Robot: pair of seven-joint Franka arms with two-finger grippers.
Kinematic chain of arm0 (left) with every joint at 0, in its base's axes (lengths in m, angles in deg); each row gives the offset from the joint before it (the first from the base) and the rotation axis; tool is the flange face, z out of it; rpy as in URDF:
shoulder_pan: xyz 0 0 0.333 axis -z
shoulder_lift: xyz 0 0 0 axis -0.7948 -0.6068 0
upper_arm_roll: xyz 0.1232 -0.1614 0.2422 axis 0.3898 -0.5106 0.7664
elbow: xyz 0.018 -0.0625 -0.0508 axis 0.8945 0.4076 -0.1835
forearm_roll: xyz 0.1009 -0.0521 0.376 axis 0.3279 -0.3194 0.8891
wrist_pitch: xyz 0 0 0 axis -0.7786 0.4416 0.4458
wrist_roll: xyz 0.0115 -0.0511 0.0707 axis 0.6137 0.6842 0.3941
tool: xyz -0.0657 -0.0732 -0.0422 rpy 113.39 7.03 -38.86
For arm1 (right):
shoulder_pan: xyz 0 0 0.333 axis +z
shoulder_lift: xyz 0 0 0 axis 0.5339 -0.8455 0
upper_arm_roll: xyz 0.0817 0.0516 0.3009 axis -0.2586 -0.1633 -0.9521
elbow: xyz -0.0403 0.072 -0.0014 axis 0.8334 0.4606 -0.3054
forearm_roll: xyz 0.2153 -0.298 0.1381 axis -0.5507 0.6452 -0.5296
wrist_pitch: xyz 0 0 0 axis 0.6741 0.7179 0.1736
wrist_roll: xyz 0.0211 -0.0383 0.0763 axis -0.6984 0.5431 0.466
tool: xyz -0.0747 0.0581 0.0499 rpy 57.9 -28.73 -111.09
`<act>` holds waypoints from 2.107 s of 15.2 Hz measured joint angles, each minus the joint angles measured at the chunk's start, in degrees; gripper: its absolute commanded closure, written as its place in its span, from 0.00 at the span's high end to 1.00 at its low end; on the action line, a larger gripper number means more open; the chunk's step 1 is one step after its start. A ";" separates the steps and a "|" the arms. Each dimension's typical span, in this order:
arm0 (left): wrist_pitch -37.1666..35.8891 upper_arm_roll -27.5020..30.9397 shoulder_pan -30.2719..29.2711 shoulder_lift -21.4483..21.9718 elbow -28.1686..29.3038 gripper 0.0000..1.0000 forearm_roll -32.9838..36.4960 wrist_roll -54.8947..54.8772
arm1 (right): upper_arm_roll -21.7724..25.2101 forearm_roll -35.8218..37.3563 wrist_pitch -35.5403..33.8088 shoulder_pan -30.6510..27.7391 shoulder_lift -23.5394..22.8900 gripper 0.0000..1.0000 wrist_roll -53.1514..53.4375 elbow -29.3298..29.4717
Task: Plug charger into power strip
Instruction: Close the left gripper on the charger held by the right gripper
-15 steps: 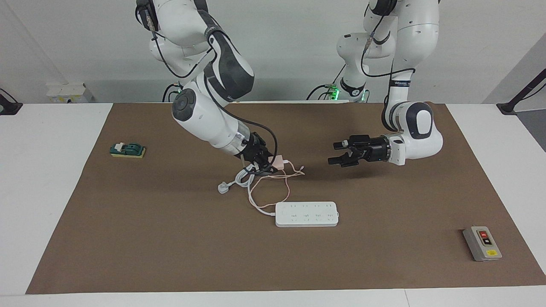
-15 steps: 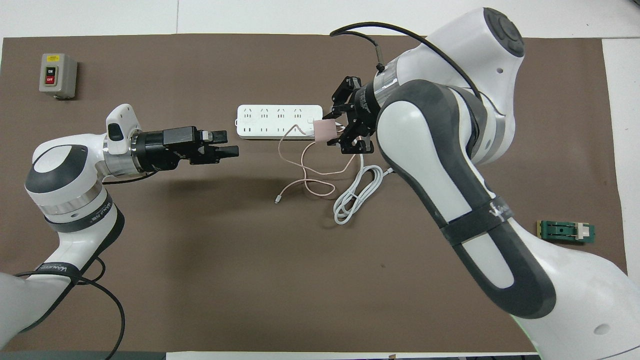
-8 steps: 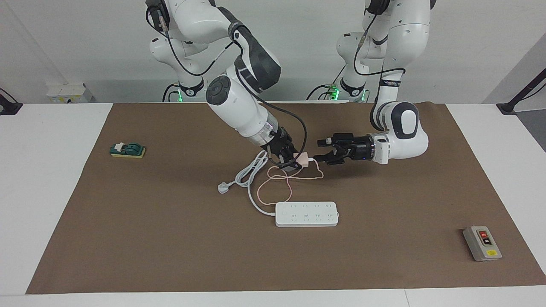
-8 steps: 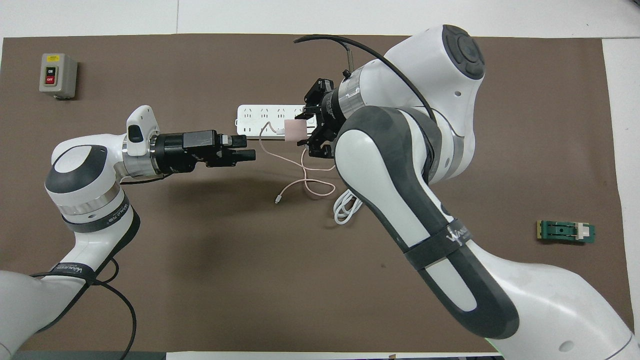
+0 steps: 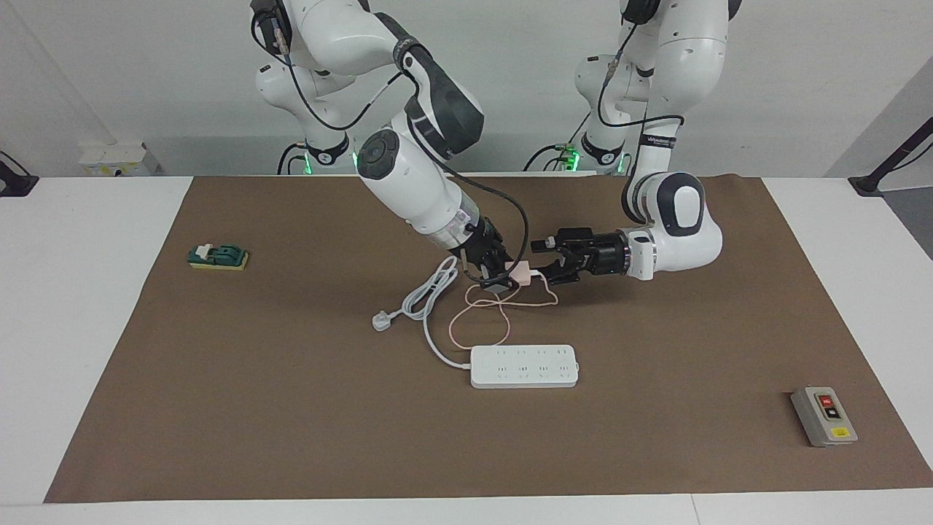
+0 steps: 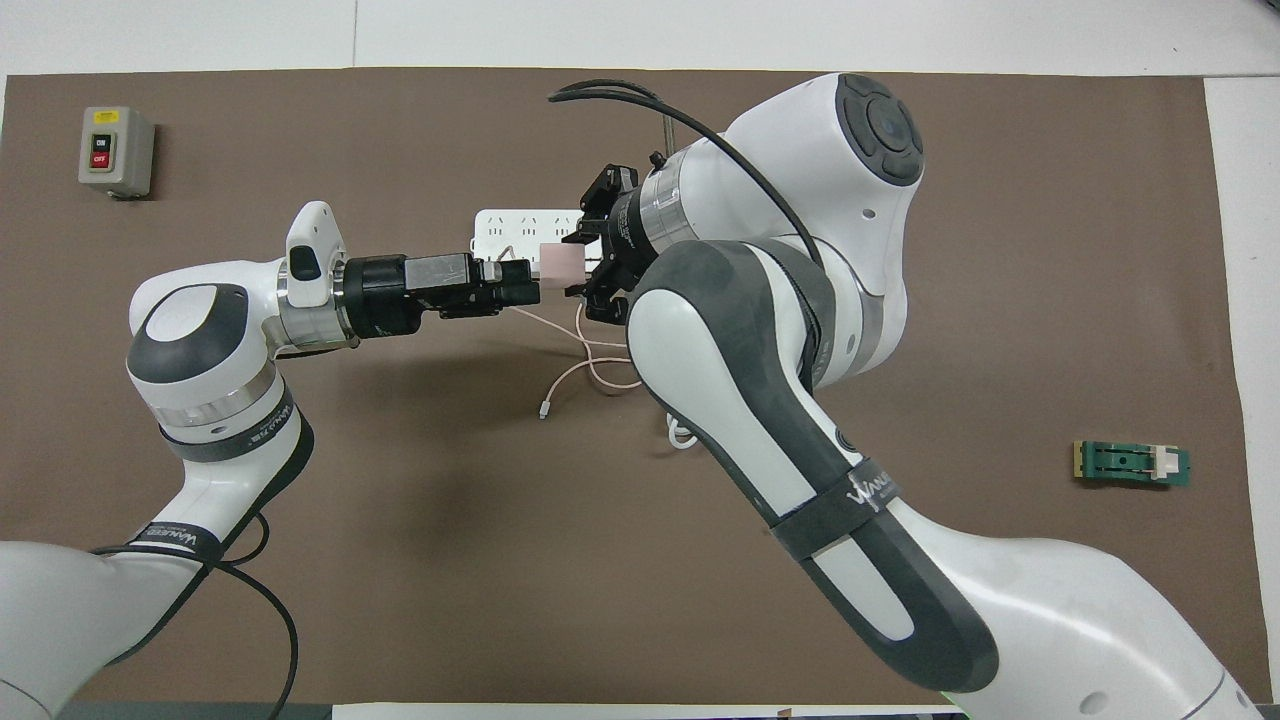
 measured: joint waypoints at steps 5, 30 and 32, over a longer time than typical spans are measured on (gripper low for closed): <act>2.05 -0.03 1.56 -0.34 -1.09 0.82 -0.13 -0.86 | 0.00 0.00 0.00 0.00 0.00 0.00 0.00 0.00; -0.62 0.87 -2.82 -0.95 -3.10 0.11 6.03 9.15 | 0.14 0.02 0.00 -0.13 -0.14 1.00 0.33 -0.08; -4.55 1.08 -7.37 -1.01 -4.17 0.12 12.13 10.50 | 0.63 0.02 -0.01 -0.44 -0.13 1.00 0.33 -0.05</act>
